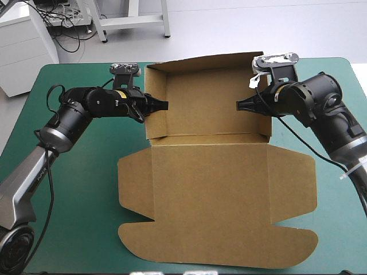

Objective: Fold the box

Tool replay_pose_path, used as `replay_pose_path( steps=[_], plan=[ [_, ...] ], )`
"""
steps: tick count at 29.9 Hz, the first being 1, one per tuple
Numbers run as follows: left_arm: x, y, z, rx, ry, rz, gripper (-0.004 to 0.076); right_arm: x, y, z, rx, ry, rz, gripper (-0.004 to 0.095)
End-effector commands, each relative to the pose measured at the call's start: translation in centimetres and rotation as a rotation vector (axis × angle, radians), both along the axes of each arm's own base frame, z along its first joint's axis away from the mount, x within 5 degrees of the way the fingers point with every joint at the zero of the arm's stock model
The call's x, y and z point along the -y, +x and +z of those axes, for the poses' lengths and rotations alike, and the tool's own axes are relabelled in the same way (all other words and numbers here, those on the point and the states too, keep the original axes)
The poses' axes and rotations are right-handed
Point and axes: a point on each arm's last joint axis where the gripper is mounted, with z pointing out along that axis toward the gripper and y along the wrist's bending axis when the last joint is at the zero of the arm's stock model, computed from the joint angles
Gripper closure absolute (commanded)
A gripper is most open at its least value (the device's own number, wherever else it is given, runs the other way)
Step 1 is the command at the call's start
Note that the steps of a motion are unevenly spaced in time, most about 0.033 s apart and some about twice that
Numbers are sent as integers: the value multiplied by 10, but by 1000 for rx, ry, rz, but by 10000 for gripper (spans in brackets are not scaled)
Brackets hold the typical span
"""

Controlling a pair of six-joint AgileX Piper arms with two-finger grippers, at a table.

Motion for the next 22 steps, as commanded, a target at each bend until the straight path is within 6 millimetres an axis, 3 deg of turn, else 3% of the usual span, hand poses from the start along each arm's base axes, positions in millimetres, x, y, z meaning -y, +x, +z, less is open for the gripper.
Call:
replay_pose_path(
  steps=[1, 6, 11, 16, 22],
  plan=[
    [3, -17, 33, 85, -88, -30, 756, -8, -11, 25, 118, 126, 73, 916],
    [-4, -21, 48, 62, 33, -19, 756, -11, -2, 18, 96, 119, 57, 916],
    [-3, -18, 54, 78, 226, 61, 756, -22, 23, -12, 3, 67, 37, 916],
    [9, 7, 14, -58, 310, 102, 756, -30, 46, -46, -104, 27, 19, 916],
    [21, 28, -39, -250, 409, 82, 756, -18, 70, -81, -266, 36, -11, 916]
  ],
)
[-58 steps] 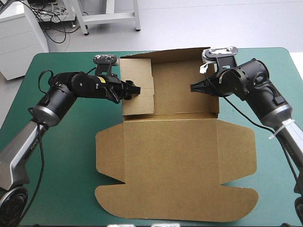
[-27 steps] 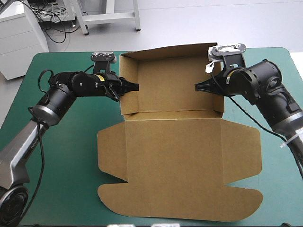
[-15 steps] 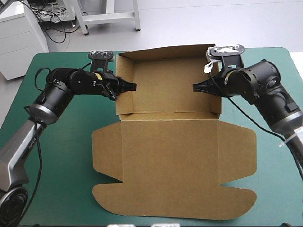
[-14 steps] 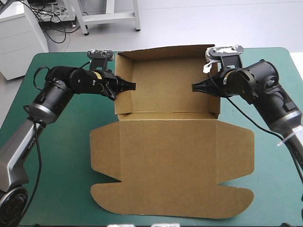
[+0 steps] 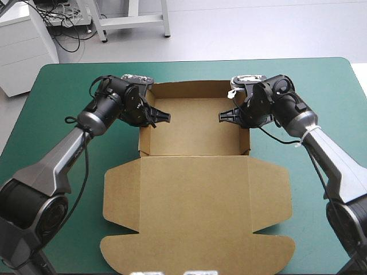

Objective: Fold the box

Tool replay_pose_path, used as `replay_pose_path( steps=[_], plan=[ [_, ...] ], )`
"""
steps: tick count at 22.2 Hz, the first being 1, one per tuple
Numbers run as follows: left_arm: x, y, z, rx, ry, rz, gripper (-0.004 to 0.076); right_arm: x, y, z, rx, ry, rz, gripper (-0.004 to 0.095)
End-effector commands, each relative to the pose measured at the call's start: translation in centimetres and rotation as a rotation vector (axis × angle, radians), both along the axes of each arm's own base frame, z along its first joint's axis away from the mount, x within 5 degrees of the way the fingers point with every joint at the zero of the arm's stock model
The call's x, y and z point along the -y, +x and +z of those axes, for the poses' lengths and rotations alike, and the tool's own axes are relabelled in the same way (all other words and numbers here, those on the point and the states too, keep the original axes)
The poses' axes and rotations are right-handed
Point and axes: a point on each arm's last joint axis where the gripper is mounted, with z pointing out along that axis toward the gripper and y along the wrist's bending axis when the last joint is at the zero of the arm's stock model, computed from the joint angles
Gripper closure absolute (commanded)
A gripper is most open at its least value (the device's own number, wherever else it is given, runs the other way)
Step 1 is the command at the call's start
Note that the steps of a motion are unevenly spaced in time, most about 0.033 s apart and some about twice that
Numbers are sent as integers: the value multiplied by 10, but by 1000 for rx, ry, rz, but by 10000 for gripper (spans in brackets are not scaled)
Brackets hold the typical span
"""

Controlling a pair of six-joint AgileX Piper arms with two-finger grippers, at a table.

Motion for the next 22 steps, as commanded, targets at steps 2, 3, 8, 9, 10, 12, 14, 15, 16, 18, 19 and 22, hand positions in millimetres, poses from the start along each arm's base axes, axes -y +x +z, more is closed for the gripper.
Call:
replay_pose_path(
  steps=[2, 3, 8, 9, 10, 12, 14, 15, 16, 18, 19, 22],
  plan=[
    [8, 3, -2, -12, 15, -39, 756, 17, 10, 5, -1, 27, -8, 916],
    [9, 5, -7, -27, 22, -39, 756, 21, 12, 0, -28, 23, -13, 916],
    [15, 14, -25, -83, 29, -37, 756, 27, 19, -20, -121, -33, -3, 916],
    [17, 16, -24, -89, 23, -37, 756, 27, 20, -22, -126, -36, 2, 916],
    [18, 19, -23, -98, 31, -44, 756, 26, 20, -23, -130, -35, 8, 916],
    [20, 20, -19, -118, 49, -74, 752, 26, 20, -24, -142, -42, 16, 891],
    [21, 23, -15, -129, 66, -115, 707, 25, 20, -24, -147, -39, 32, 758],
    [22, 24, -13, -122, 60, -115, 662, 24, 19, -24, -151, -31, 32, 681],
    [22, 24, -12, -118, 59, -115, 582, 24, 19, -24, -154, -28, 30, 537],
    [21, 24, -12, -115, 67, -114, 440, 24, 19, -24, -156, -23, 15, 371],
    [21, 25, -12, -113, 70, -114, 375, 24, 19, -24, -155, -18, 6, 310],
    [21, 25, -12, -111, 72, -113, 230, 24, 19, -24, -160, -12, -12, 176]
  ],
)
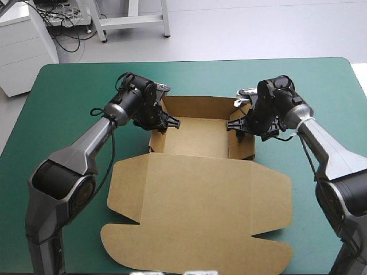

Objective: Fold the box

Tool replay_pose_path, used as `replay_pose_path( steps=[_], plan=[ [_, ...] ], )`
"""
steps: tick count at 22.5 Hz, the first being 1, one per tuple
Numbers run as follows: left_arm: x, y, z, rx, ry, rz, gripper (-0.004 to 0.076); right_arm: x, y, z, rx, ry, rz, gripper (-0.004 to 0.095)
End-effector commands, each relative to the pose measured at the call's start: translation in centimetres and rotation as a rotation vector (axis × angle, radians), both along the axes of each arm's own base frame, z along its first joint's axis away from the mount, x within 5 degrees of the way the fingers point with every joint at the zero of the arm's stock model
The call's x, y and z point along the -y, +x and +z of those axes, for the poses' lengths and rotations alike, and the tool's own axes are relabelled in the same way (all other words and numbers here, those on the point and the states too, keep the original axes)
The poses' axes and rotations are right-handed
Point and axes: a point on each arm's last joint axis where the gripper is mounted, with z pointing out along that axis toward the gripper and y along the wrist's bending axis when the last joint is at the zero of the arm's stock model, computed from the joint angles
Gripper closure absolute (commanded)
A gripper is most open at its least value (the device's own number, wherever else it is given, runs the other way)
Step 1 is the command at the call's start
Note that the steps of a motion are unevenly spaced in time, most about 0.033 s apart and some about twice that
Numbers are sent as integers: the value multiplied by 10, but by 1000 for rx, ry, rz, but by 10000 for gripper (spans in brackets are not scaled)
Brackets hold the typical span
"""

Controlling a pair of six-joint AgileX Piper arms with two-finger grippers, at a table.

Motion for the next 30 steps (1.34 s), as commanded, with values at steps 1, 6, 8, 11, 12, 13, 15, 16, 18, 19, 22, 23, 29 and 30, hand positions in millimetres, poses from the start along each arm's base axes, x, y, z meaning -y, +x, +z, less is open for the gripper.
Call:
replay_pose_path(
  steps=[1, 6, 8, 11, 12, 13, 15, 16, 18, 19, 22, 23, 29, 30],
  plan=[
    [-5, -12, 32, 25, -2, 0, 230, 5, -4, 26, 73, 19, -14, 174],
    [-8, -7, 46, 96, 22, 2, 230, 6, -2, 29, 88, 34, -39, 174],
    [-9, -5, 57, 140, 24, 4, 230, 7, 0, 35, 104, 47, -50, 174],
    [-10, -3, 81, 220, 6, 9, 230, 7, 1, 49, 124, 54, -50, 174],
    [-10, -4, 88, 241, -3, 6, 230, 7, 1, 54, 135, 58, -49, 174],
    [-11, -5, 97, 267, -13, -11, 230, 7, 1, 62, 149, 62, -47, 174],
    [-16, -15, 124, 340, -35, -36, 233, 8, -2, 86, 215, 79, -44, 174],
    [-24, -25, 142, 391, -13, -55, 279, 10, -7, 101, 255, 92, -44, 174],
    [-36, -39, 165, 465, 13, -56, 512, 12, -18, 115, 288, 106, -42, 174],
    [-40, -45, 173, 488, 17, -54, 620, 14, -22, 118, 296, 108, -42, 174],
    [-53, -74, 207, 564, -36, -66, 743, 21, -33, 123, 314, 80, -69, 174],
    [-58, -87, 217, 584, -63, -67, 742, 21, -36, 123, 309, 86, -68, 174],
    [-90, -152, 216, 550, -75, -77, 743, 19, -37, 97, 237, 99, -103, 174],
    [-93, -158, 210, 531, -66, -79, 743, 18, -35, 95, 245, 109, -103, 174]
  ],
)
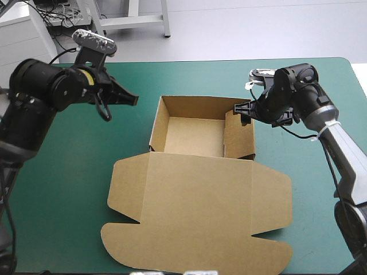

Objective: Fold the box

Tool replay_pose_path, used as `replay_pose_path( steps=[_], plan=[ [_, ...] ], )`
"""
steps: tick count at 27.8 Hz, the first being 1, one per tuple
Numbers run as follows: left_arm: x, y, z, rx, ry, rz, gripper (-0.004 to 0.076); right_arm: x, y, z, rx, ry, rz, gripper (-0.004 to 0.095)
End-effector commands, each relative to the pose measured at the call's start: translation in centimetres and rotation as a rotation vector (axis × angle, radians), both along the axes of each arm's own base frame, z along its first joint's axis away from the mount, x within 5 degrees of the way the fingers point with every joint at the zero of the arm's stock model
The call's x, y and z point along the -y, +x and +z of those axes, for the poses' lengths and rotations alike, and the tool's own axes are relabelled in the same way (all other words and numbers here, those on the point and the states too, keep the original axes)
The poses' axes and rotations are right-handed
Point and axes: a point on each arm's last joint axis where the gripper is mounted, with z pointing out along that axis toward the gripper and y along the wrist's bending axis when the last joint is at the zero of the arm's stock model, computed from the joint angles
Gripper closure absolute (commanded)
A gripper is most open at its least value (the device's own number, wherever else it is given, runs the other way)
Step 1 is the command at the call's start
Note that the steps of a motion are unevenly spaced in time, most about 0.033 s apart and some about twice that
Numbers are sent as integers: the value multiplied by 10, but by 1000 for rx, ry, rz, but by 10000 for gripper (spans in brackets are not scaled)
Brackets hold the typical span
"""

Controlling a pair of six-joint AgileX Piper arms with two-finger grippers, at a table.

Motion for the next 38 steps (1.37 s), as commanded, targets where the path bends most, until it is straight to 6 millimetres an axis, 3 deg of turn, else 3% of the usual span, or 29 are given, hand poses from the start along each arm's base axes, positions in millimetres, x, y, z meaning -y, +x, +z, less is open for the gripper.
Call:
replay_pose_path(
  steps=[1, 6, 10, 15, 23, 29, 31, 34, 38],
  plan=[
    [-23, -47, -4, -36, 13, 0, 743, 2, -6, 15, 105, 70, -21, 174],
    [-40, -80, -26, -46, 3, 10, 743, -2, 6, 1, 119, 91, -45, 174],
    [-56, -119, -52, -1, -68, -16, 743, -7, 22, -24, 69, 75, -49, 174],
    [-72, -151, -78, 11, -70, -22, 743, -10, 31, -43, 18, 59, -50, 174],
    [-91, -186, -121, -9, -59, -21, 743, -12, 35, -60, -54, 42, -51, 174],
    [-96, -196, -143, -26, -51, -21, 743, -13, 35, -69, -115, 21, -45, 181],
    [-96, -197, -145, -30, -49, -21, 743, -12, 34, -71, -127, 15, -39, 216],
    [-96, -197, -144, -26, -51, -22, 743, -12, 34, -71, -130, 13, -37, 349],
    [-96, -197, -144, -24, -52, -22, 743, -13, 31, -71, -157, 10, -4, 724]
  ],
)
